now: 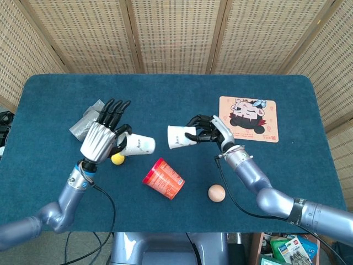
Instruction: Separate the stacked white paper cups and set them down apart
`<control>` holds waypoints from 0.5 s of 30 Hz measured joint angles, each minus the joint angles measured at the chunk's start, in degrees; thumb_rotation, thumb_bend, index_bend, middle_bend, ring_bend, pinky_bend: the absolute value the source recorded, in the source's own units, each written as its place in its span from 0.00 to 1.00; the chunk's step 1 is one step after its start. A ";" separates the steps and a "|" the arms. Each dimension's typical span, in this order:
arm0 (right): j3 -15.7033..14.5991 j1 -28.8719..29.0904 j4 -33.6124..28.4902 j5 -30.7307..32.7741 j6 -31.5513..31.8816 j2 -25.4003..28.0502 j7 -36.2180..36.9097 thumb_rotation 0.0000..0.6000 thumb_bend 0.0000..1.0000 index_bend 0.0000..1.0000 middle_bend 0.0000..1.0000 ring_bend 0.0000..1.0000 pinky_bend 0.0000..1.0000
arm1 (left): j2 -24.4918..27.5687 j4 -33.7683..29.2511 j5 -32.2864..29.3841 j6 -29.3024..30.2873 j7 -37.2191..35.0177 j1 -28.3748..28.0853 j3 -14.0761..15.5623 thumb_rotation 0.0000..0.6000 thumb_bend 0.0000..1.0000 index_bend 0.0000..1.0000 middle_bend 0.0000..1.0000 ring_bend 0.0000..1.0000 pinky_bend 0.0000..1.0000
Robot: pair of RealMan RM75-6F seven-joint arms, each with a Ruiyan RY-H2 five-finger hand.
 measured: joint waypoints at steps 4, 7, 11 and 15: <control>-0.05 -1.34 2.16 -1.51 -1.43 0.79 0.90 1.00 0.52 0.55 0.60 0.47 0.68 | 3.63 -0.37 -0.93 0.20 -2.45 1.85 0.59 1.00 0.49 0.69 0.03 0.00 0.00; -0.60 -1.75 3.46 -2.56 -1.62 1.02 0.67 1.00 0.52 0.55 0.60 0.47 0.68 | 5.35 -0.04 -1.85 -0.19 -3.54 2.53 0.71 1.00 0.49 0.69 0.03 0.00 0.00; -3.03 -1.98 5.68 -6.87 0.04 0.76 -2.69 1.00 0.52 0.55 0.60 0.47 0.68 | 7.51 0.53 -3.32 -3.36 -4.46 2.58 0.98 1.00 0.49 0.69 0.00 0.00 0.00; -6.46 -2.04 8.22 -13.50 4.46 -0.42 -8.52 1.00 0.52 0.55 0.60 0.47 0.68 | 9.85 0.16 -5.99 -9.59 -3.63 1.83 1.28 1.00 0.49 0.69 0.00 0.00 0.00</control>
